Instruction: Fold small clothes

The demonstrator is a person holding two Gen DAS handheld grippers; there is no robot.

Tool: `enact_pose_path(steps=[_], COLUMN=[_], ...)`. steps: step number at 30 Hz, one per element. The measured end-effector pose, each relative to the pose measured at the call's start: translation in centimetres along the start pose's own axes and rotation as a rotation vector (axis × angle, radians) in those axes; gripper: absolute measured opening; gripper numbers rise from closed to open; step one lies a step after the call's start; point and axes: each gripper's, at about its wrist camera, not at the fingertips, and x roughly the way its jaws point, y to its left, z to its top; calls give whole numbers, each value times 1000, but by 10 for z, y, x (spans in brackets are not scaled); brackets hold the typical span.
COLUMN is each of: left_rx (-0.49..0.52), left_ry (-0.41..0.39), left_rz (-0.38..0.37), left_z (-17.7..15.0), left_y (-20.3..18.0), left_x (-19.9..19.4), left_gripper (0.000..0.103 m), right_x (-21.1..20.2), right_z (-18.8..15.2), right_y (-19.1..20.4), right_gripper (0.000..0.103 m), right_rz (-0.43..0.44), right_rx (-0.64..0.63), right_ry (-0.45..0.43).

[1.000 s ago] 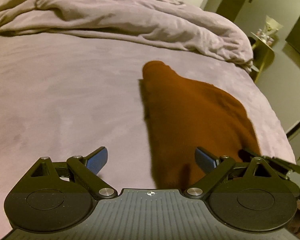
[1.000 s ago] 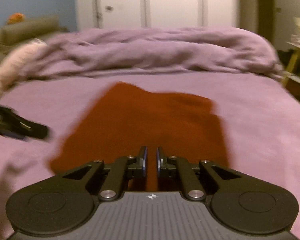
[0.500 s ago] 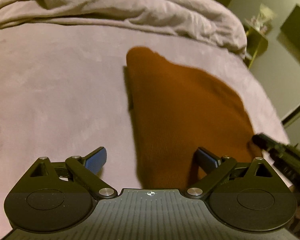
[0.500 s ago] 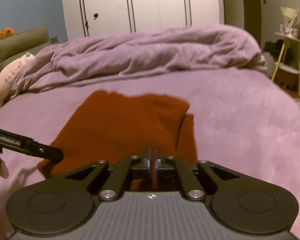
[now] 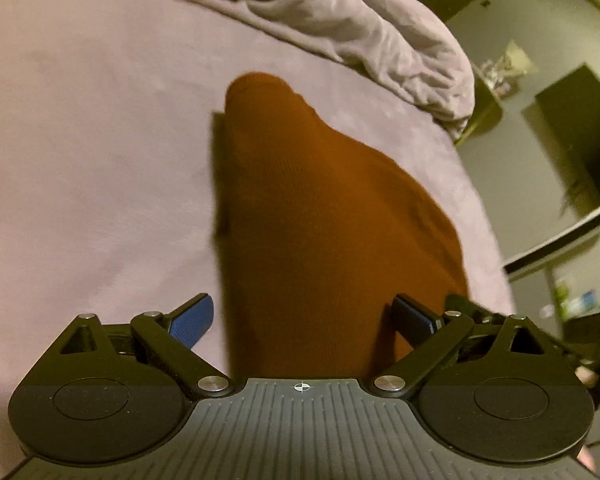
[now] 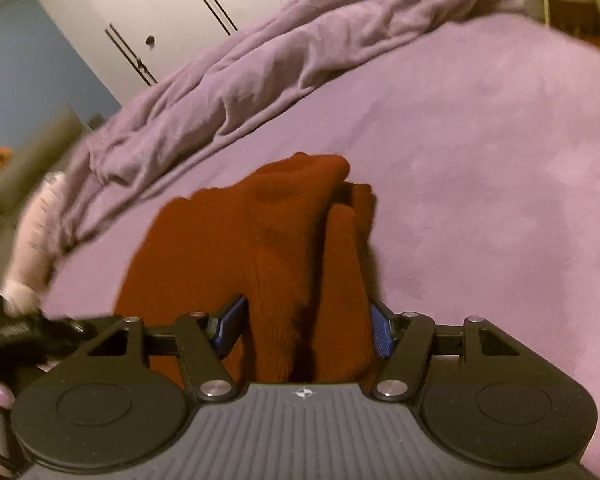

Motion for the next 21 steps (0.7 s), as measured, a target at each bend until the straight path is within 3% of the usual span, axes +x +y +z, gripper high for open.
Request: enact_pose_path(steps=[2,9,11,13,15,21], left_rx=[-22,67,64,64,66,55], left_ry=[3,5,-9,-24,-33,-64], left_rz=[-25,5,-3,-12,-25,-67], left_z=[2,6,7,6,7,17], left_y=[4,-6,-4,-3,-2,-2], left_x=[7,21,21,17,13,-15], left_gripper=[85,84,78,62,56,52], right_x=[9,35,40,43,43,31], right_z=[6,16,18,18,18,22], right_y=[-7,-25,-23,-18,-11,26], right_gripper=[62,60,59,42,36,32], right_rz=[26,121,125,123,122,135], right_rx=[37,138,141,132,125,48], right_ry=[22,68,70,62,59,33])
